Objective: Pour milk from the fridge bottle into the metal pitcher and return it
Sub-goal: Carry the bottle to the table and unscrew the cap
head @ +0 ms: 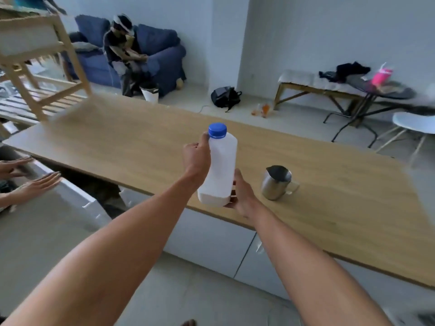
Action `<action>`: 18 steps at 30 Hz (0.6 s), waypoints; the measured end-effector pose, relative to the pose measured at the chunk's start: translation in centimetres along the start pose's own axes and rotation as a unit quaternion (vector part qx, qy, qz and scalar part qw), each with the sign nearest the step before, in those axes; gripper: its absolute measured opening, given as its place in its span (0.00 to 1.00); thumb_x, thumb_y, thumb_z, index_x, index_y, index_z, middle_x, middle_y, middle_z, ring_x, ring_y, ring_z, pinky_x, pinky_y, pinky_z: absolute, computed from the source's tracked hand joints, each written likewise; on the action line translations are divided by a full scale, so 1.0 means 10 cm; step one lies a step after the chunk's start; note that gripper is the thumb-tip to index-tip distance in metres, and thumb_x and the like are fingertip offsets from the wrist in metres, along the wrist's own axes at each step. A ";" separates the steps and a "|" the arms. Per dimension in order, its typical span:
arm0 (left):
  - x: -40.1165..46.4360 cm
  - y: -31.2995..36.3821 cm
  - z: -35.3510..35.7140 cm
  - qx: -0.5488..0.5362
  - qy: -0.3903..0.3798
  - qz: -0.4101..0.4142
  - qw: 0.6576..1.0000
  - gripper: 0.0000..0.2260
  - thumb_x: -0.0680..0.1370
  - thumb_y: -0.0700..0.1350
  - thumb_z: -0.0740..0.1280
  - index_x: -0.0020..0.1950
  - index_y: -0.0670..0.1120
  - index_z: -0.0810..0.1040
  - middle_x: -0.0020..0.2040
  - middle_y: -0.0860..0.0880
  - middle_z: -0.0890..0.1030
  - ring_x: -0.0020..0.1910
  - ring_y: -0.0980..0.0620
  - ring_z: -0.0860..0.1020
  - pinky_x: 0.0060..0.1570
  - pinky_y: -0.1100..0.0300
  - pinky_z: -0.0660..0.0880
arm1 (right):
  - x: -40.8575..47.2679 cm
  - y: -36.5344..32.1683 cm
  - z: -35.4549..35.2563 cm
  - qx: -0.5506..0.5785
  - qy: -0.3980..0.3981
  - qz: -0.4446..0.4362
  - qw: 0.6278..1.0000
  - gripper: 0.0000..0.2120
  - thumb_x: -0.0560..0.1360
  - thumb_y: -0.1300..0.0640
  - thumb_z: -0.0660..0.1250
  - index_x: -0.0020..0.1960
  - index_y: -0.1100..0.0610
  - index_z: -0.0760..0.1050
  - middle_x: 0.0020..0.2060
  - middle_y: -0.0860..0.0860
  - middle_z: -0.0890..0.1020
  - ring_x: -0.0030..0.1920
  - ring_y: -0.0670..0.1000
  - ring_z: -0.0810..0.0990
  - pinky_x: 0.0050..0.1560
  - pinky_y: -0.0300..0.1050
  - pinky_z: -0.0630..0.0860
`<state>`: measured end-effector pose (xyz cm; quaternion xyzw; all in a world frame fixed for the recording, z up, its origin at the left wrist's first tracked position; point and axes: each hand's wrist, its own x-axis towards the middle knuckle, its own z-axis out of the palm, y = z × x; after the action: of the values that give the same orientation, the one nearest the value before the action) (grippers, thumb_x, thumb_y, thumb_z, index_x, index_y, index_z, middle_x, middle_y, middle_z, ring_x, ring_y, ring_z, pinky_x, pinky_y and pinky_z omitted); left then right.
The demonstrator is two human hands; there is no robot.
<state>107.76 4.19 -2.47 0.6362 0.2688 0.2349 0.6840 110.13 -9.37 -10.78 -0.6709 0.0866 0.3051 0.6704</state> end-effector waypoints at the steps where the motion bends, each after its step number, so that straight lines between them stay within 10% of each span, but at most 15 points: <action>1: 0.04 -0.01 0.10 0.004 -0.015 -0.001 1.000 0.25 0.71 0.61 0.67 0.23 0.52 0.58 0.28 0.49 0.61 0.33 0.47 0.61 0.36 0.48 0.60 | 0.04 -0.02 -0.06 0.009 0.013 0.003 1.000 0.26 0.78 0.32 0.55 0.58 0.50 0.80 0.52 0.55 0.86 0.52 0.60 0.85 0.45 0.54 0.85; 11: 0.29 -0.28 0.71 0.016 -0.131 0.002 0.991 0.26 0.74 0.60 0.66 0.36 0.46 0.53 0.33 0.45 0.58 0.34 0.47 0.58 0.33 0.53 0.55 | 0.32 0.00 -0.40 0.081 0.133 0.004 0.988 0.23 0.78 0.32 0.58 0.50 0.49 0.79 0.43 0.48 0.84 0.47 0.52 0.82 0.63 0.55 0.77; 18: 0.33 -0.49 0.85 0.033 -0.141 -0.016 0.989 0.25 0.77 0.60 0.64 0.37 0.46 0.53 0.31 0.47 0.59 0.32 0.49 0.59 0.31 0.56 0.56 | 0.39 0.00 -0.50 0.068 0.155 0.016 0.985 0.27 0.78 0.33 0.58 0.64 0.52 0.78 0.58 0.50 0.85 0.60 0.53 0.81 0.68 0.56 0.75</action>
<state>115.83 -0.36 -7.14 0.6810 0.1875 0.1233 0.6970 114.67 -12.97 -13.24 -0.6615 0.2207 0.2011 0.6880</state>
